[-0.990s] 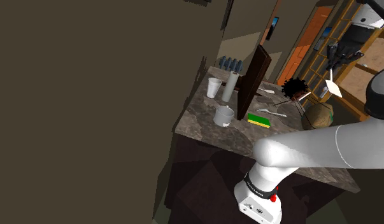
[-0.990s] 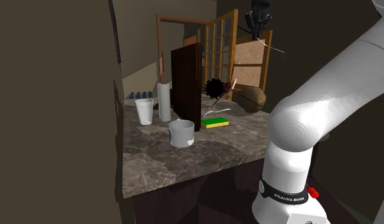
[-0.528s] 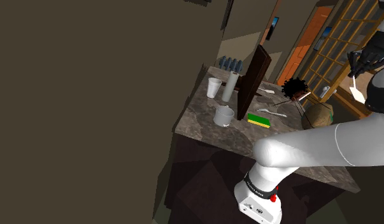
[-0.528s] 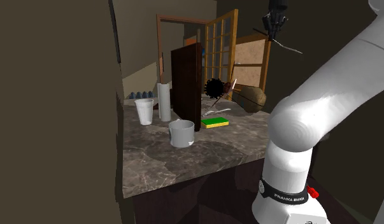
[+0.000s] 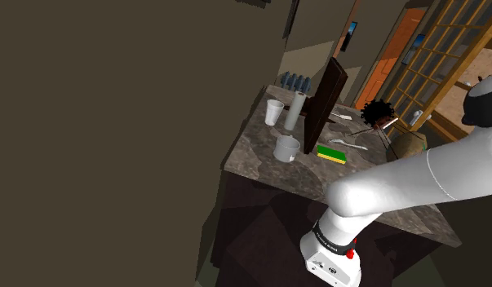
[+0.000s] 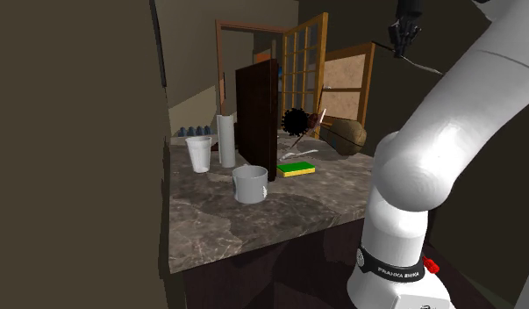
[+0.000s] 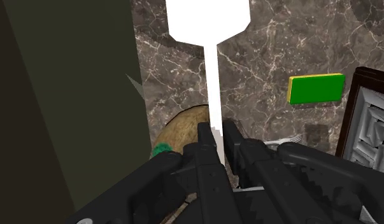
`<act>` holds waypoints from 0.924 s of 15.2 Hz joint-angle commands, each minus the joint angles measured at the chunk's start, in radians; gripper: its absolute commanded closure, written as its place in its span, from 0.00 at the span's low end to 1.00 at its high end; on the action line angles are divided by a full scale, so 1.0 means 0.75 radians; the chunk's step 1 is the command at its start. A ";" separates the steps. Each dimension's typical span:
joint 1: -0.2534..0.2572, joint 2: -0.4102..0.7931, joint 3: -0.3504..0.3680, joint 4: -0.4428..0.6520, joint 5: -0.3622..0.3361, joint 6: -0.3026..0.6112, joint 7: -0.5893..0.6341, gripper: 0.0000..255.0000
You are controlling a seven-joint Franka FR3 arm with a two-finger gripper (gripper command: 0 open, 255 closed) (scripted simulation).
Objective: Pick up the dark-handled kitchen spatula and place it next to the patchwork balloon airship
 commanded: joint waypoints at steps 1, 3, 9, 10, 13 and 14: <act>0.057 0.030 -0.113 0.073 -0.003 -0.003 -0.076 1.00; 0.212 0.084 -0.347 0.215 0.004 -0.015 -0.186 1.00; 0.078 -0.005 -0.215 0.003 -0.039 0.094 -0.130 1.00; 0.060 -0.017 -0.201 -0.029 -0.045 0.111 -0.123 1.00; 0.015 -0.053 -0.166 -0.120 -0.062 0.162 -0.102 1.00; 0.003 -0.065 -0.157 -0.148 -0.067 0.178 -0.095 1.00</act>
